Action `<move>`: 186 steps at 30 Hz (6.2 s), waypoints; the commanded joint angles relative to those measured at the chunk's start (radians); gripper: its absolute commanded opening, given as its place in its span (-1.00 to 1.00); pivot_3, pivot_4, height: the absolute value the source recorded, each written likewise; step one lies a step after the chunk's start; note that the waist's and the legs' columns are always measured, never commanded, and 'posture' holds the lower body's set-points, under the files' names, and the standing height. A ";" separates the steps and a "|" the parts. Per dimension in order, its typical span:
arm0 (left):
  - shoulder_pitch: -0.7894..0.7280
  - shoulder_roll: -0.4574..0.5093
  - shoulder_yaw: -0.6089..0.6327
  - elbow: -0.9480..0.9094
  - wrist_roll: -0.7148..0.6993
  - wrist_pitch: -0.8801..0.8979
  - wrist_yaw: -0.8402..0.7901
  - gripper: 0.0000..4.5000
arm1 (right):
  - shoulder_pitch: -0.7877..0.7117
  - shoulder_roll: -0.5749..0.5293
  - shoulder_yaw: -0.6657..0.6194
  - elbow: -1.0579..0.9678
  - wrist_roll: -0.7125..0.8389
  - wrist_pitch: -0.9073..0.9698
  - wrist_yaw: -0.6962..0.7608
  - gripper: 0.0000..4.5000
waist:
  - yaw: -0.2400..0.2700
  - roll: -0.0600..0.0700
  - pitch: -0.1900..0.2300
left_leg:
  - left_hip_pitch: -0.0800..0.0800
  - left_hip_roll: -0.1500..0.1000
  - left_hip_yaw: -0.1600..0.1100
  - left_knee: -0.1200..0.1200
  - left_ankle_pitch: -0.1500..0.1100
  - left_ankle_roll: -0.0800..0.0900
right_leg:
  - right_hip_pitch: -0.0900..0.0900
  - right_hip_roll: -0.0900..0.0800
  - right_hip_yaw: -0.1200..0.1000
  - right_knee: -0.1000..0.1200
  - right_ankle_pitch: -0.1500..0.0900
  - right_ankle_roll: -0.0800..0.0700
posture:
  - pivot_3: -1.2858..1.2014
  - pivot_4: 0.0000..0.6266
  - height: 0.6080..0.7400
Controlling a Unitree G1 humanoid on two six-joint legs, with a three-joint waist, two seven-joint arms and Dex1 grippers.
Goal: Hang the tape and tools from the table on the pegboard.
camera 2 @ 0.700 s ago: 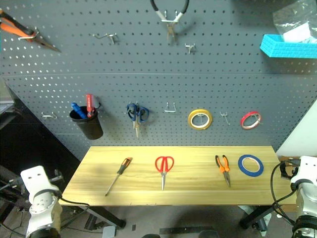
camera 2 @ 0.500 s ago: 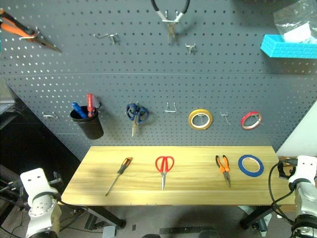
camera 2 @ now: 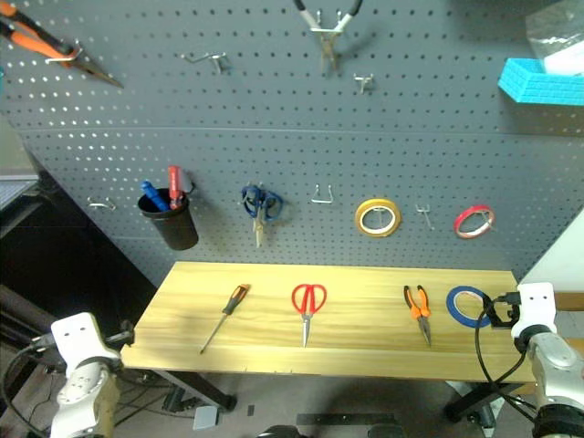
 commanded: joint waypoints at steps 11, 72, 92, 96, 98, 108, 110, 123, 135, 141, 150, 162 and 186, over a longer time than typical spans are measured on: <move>-0.097 0.137 -0.462 -0.449 0.085 0.117 -0.451 1.00 | 0.084 -0.029 0.081 -0.459 0.022 0.347 0.071 1.00 | 0.008 -0.002 0.108 | -0.005 0.014 0.020 -0.001 0.000 -0.001 | -0.011 0.010 0.013 0.004 0.003 -0.008 | -0.08 -0.26 1.00; -0.604 0.076 -0.682 -0.413 0.022 0.045 -1.009 1.00 | 0.155 0.034 0.116 -1.094 -0.345 0.488 -0.023 -0.82 | -0.047 -0.013 0.245 | -0.059 0.019 0.043 0.034 0.003 -0.002 | -0.067 0.012 0.023 0.023 0.025 -0.006 | -0.12 0.00 1.00; -0.636 0.053 -0.662 -0.382 0.023 0.021 -0.980 1.00 | -0.262 0.137 0.221 -0.751 -0.280 0.246 -0.069 -0.82 | -0.050 -0.013 0.245 | -0.055 0.023 0.045 0.031 0.004 -0.002 | -0.067 0.014 0.022 0.022 0.027 -0.008 | -0.10 -0.04 1.00; -0.638 0.053 -0.657 -0.374 0.025 0.013 -0.973 1.00 | -0.341 0.140 0.228 -0.603 -0.267 0.181 -0.077 -0.82 | -0.051 -0.013 0.245 | -0.054 0.024 0.047 0.032 0.004 -0.002 | -0.067 0.014 0.021 0.023 0.028 -0.009 | -0.10 -0.04 1.00; -0.641 0.049 -0.652 -0.371 0.020 0.013 -0.966 1.00 | -0.356 0.140 0.241 -0.566 -0.270 0.153 -0.074 -0.82 | -0.051 -0.013 0.245 | -0.055 0.024 0.048 0.032 0.004 -0.003 | -0.067 0.014 0.021 0.023 0.028 -0.009 | -0.09 -0.04 1.00; -0.640 0.005 -0.597 -0.419 -0.092 0.141 -0.934 1.00 | -0.198 0.212 0.262 -0.691 -0.276 0.218 -0.120 0.19 | -0.050 -0.013 0.245 | -0.055 0.024 0.047 0.032 0.004 -0.003 | -0.068 0.014 0.021 0.023 0.028 -0.009 | -0.08 -0.04 1.00; -0.631 0.014 -0.587 -0.427 -0.106 0.161 -0.936 1.00 | -0.100 0.240 0.274 -0.777 -0.291 0.257 -0.141 0.44 | -0.049 -0.013 0.244 | -0.055 0.024 0.047 0.032 0.004 -0.003 | -0.068 0.014 0.021 0.024 0.028 -0.009 | -0.08 -0.04 1.00; -0.597 0.171 -0.592 -0.353 -0.080 0.142 -1.079 1.00 | -0.280 0.409 0.247 -0.706 -0.262 0.836 -0.275 0.99 | -0.061 -0.013 0.244 | -0.051 0.033 0.046 0.031 0.006 -0.006 | -0.068 0.026 0.020 0.025 0.036 -0.020 | -0.10 -0.02 1.00; -0.579 0.183 -0.583 -0.366 -0.067 0.148 -1.075 1.00 | -0.493 0.440 0.156 -0.244 -0.206 0.803 -0.361 0.99 | -0.062 -0.013 0.244 | -0.054 0.033 0.049 0.030 0.008 -0.011 | -0.072 0.028 0.021 0.023 0.037 -0.021 | -0.08 -0.05 1.00; -0.583 0.182 -0.585 -0.359 -0.061 0.143 -1.069 1.00 | -0.489 0.451 0.145 -0.172 -0.171 0.785 -0.363 0.99 | -0.062 -0.013 0.244 | -0.053 0.033 0.050 0.030 0.008 -0.011 | -0.072 0.028 0.021 0.024 0.037 -0.021 | -0.08 -0.06 1.00; -0.591 0.175 -0.594 -0.362 -0.055 0.140 -1.066 1.00 | -0.560 0.413 0.156 0.007 -0.155 0.700 -0.342 0.99 | -0.073 -0.013 0.244 | -0.053 0.033 0.051 0.031 0.008 -0.011 | -0.071 0.028 0.021 0.025 0.037 -0.021 | -0.08 -0.08 1.00; -0.574 0.174 -0.578 -0.366 -0.056 0.139 -1.051 1.00 | -0.558 0.381 0.217 0.034 -0.167 0.723 -0.286 0.42 | -0.074 -0.013 0.240 | -0.053 0.033 0.052 0.031 0.008 -0.011 | -0.071 0.028 0.021 0.025 0.037 -0.021 | -0.08 -0.14 1.00; -0.313 0.231 -0.305 -0.572 -0.320 0.262 -0.991 1.00 | -0.206 0.605 0.586 -1.164 -0.168 0.792 -0.334 0.12 | -0.071 -0.013 0.236 | -0.055 0.041 0.050 0.031 0.008 -0.011 | -0.079 0.030 0.024 0.029 0.038 -0.023 | -0.06 -0.18 1.00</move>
